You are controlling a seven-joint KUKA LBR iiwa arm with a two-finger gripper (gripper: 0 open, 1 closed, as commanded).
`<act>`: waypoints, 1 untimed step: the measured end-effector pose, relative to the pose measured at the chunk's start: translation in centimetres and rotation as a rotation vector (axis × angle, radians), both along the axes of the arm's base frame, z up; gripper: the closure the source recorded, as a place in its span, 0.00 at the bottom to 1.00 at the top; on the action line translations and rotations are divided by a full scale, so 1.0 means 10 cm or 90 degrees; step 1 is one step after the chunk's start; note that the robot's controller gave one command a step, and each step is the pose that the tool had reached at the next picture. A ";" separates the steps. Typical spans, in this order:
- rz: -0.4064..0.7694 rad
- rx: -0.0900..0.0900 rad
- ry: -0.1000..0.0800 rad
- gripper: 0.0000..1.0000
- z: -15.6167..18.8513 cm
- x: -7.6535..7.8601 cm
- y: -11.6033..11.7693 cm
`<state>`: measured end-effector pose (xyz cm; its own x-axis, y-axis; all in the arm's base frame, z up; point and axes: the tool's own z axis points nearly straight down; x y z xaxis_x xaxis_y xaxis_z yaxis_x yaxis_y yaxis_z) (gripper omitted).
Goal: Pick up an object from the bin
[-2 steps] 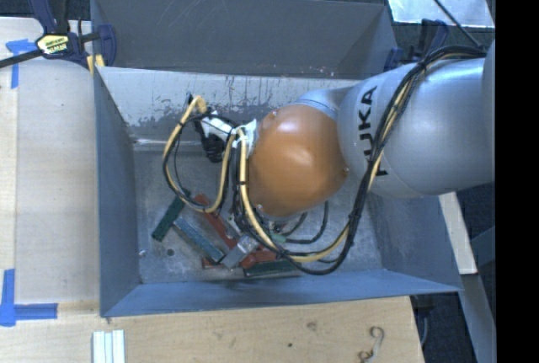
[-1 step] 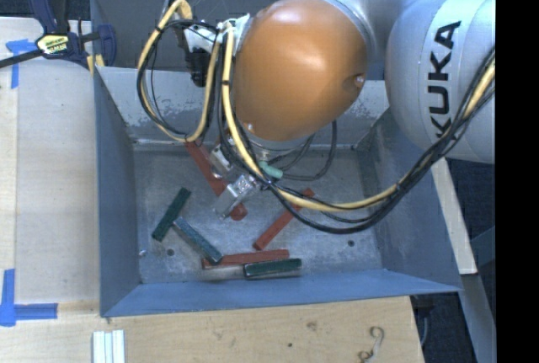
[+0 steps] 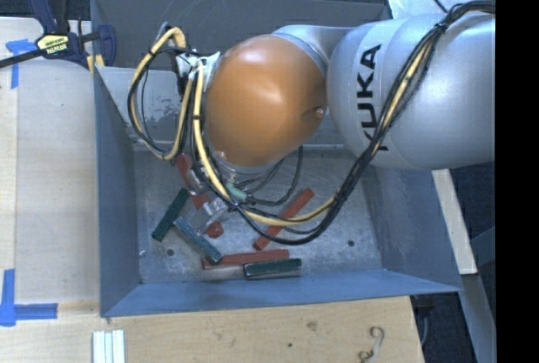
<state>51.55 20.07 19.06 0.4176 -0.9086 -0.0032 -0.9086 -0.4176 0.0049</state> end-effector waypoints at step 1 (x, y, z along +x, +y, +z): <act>0.001 0.001 -0.001 1.00 -0.34 -0.07 0.22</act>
Offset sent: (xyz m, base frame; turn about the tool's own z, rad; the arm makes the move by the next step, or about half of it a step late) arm -0.0056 0.0204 -0.0317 0.0017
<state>50.87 22.26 15.66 0.4191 -0.9079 -0.0032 -0.9079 -0.4191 0.0029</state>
